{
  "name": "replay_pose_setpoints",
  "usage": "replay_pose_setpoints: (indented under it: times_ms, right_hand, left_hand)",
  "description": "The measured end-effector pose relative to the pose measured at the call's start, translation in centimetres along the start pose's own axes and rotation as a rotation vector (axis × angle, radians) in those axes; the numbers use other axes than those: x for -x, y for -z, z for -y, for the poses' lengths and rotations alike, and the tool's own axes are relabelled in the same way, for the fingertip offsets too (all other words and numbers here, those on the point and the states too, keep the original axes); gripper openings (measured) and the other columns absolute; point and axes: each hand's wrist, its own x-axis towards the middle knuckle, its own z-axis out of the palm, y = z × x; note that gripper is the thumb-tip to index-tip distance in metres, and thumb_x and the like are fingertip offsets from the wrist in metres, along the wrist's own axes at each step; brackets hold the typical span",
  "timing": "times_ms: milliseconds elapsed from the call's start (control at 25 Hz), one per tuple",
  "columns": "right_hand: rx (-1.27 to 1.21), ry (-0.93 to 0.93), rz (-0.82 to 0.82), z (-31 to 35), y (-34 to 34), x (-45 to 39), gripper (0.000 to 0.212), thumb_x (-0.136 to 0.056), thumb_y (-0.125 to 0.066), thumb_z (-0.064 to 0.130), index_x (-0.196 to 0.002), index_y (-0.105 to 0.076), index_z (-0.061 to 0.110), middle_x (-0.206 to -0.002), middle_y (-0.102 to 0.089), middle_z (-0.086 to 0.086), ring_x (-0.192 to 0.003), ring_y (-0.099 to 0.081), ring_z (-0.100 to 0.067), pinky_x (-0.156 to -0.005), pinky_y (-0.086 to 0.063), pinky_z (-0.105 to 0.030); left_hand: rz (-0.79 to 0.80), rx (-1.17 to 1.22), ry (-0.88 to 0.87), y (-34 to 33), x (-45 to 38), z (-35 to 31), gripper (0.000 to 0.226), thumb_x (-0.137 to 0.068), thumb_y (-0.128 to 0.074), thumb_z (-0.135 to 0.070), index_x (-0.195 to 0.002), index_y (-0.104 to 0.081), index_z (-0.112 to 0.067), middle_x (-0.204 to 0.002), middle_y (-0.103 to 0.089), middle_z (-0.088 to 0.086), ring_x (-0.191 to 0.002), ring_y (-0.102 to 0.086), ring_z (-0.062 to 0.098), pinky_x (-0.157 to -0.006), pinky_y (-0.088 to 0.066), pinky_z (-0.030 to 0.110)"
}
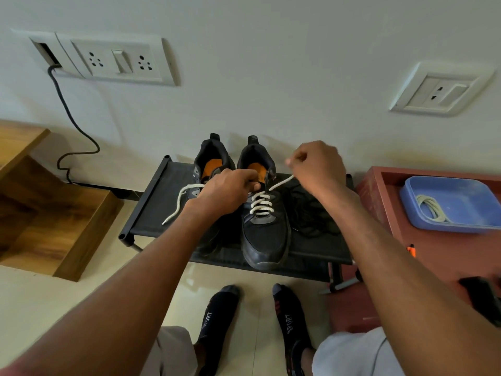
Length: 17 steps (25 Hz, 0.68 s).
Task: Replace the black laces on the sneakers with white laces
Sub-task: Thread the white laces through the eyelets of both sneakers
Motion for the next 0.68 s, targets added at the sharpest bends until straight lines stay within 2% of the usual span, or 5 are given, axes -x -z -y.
replay_pose_setpoints:
  times_ms: [80,160,320,520,680]
  right_hand:
    - [-0.024,0.016,0.311,0.4,-1.2,0.5,0.016,-0.089,-0.082,0.035,-0.098,-0.078,0.023,-0.094,-0.076,0.004,-0.087,-0.070,-0.014,-0.079,-0.056,-0.032]
    - [0.006,-0.005,0.445,0.4,-2.2,0.5,0.032,-0.080,-0.089,0.039,-0.105,-0.074,0.026,-0.095,-0.074,0.003,-0.090,-0.070,-0.016,-0.088,-0.059,-0.039]
    - [0.003,0.005,0.356,0.8,-3.0,1.0,0.035,-0.085,-0.084,0.045,-0.105,-0.065,0.024,-0.090,-0.071,0.005,-0.086,-0.070,-0.018,-0.082,-0.059,-0.041]
    - [0.128,-0.036,0.298,1.8,-3.2,1.5,0.038,-0.090,-0.074,0.041,-0.118,-0.057,0.021,-0.104,-0.065,-0.003,-0.091,-0.063,-0.027,-0.073,-0.050,-0.037]
    - [0.066,-0.070,0.304,1.6,-2.8,1.4,0.032,-0.088,-0.078,0.040,-0.109,-0.059,0.025,-0.093,-0.066,0.001,-0.085,-0.065,-0.022,-0.074,-0.054,-0.037]
  left_hand:
    - [0.014,0.029,-0.001,0.0,0.0,0.1,0.027,-0.107,-0.052,-0.032,-0.081,-0.050,-0.029,-0.066,-0.060,0.001,-0.068,-0.063,0.024,-0.068,-0.050,0.044]
    - [0.023,0.058,0.004,0.1,-0.1,0.2,0.024,-0.107,-0.051,-0.032,-0.085,-0.052,-0.023,-0.065,-0.060,0.002,-0.067,-0.063,0.025,-0.065,-0.047,0.041]
    - [0.010,0.025,-0.019,0.1,0.1,0.2,0.019,-0.106,-0.054,-0.037,-0.096,-0.057,-0.022,-0.070,-0.063,-0.001,-0.067,-0.062,0.017,-0.059,-0.040,0.030]
    - [0.033,0.036,0.004,0.5,0.0,0.2,0.018,-0.106,-0.053,-0.033,-0.092,-0.054,-0.021,-0.072,-0.063,0.002,-0.068,-0.060,0.021,-0.062,-0.039,0.033]
    - [0.051,0.022,0.012,0.5,0.0,0.4,0.018,-0.106,-0.054,-0.035,-0.094,-0.055,-0.022,-0.074,-0.062,0.001,-0.069,-0.058,0.020,-0.063,-0.038,0.033]
